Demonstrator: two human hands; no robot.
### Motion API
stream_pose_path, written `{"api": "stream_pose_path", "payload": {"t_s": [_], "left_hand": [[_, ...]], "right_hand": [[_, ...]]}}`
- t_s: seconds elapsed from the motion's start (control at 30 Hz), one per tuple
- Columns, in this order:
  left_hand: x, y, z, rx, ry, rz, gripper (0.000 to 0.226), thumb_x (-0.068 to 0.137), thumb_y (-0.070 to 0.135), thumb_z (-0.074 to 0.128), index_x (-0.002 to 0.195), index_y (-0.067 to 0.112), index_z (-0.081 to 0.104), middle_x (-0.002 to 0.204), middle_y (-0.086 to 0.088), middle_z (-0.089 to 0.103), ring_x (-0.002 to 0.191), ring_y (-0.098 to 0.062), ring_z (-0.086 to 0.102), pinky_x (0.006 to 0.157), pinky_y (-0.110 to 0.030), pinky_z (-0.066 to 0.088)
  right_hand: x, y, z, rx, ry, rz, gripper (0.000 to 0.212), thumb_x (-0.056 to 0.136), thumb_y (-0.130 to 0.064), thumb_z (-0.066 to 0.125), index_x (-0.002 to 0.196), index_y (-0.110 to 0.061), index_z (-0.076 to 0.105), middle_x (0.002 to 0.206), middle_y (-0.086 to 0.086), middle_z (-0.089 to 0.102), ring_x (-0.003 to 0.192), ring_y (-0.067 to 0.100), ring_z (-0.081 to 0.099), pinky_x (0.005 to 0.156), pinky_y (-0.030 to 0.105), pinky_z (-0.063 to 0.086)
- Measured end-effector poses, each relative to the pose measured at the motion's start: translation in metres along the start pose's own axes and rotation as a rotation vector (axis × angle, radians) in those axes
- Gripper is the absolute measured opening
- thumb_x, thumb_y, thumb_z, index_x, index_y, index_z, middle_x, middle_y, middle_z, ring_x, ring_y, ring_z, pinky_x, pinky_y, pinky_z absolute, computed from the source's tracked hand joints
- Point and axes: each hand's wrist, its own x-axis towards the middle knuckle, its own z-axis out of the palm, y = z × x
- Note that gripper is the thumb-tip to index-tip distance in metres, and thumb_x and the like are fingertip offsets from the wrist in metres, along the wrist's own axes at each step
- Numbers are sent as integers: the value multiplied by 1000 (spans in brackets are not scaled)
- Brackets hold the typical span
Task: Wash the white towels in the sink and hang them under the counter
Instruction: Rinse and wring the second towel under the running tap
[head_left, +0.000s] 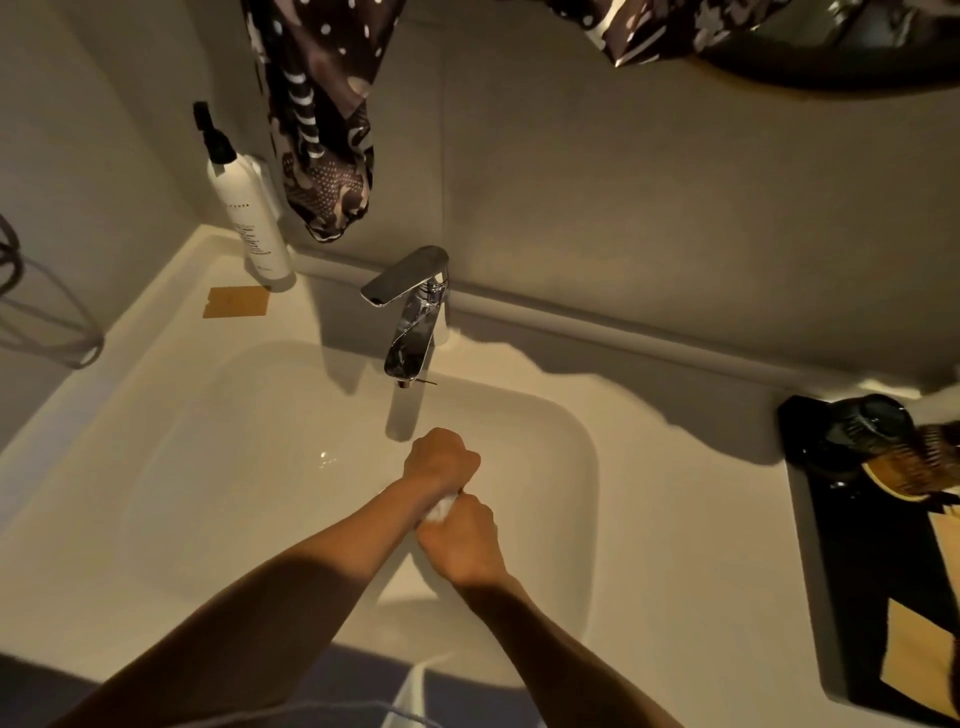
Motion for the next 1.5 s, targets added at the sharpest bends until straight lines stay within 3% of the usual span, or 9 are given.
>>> {"api": "stream_pose_path", "payload": {"t_s": [0.13,0.23,0.5,0.63,0.77,0.9,1.1,1.33,1.5], "left_hand": [[-12,-4,1,-357,12,12,6,82,11,60,82,15,56,80,-5,65,69,-19,62,71,-31,51],[-25,-16,-14,-785,-208,-22,54,76,43,79,118,24,51,108,-7,68,90,-18,69,86,-34,55],[-58,-6,-68,-649,-173,301,64,79,52,67,98,-8,63,90,-30,69,81,-26,62,80,-47,53],[-76,18,-88,-678,-69,354,38,95,30,60,67,6,53,60,2,61,58,-13,61,57,-23,55],[-103,49,-101,-884,-57,378,26,97,24,59,83,4,69,70,-7,72,62,-14,65,56,-19,51],[-137,84,-126,-592,59,721,48,97,41,54,88,-4,68,83,-26,68,74,-19,59,69,-32,46],[-186,140,-164,-128,389,1217,35,99,29,54,68,13,55,57,2,42,55,-3,35,54,-23,32],[-158,169,-183,-693,231,754,42,103,50,36,91,22,65,76,-3,70,67,-12,65,63,-27,53],[-121,119,-134,-888,-141,438,68,99,64,25,108,15,71,98,-5,78,88,-17,75,80,-29,58]], "right_hand": [[-3,8,-8,-141,35,-28,47,88,-52,52,125,-23,56,114,0,71,97,21,70,84,36,59],[-12,6,-34,-116,53,-104,45,84,-52,56,120,-25,51,111,-3,67,94,18,67,82,36,58],[-61,-14,-90,369,-45,-295,36,98,-52,45,125,-32,56,94,-4,72,66,4,69,59,26,58],[-64,-17,-110,574,54,-270,28,103,-43,41,114,-47,66,108,-12,76,100,12,72,96,46,55],[-78,-25,-131,758,-18,-334,32,102,-30,44,125,-25,65,121,2,73,115,20,67,103,41,49],[-93,-30,-168,528,94,-538,27,98,-12,55,116,-25,71,114,-9,76,110,6,68,93,24,52],[-111,-69,-225,77,341,-815,19,95,-5,59,97,-20,71,91,-10,74,87,6,70,79,24,54],[-105,-115,-256,0,335,-800,19,91,-33,59,82,-17,52,68,3,55,60,15,46,58,39,40],[-102,-141,-260,636,128,-681,18,96,-25,59,83,-16,52,69,6,62,63,19,56,59,35,43]]}}
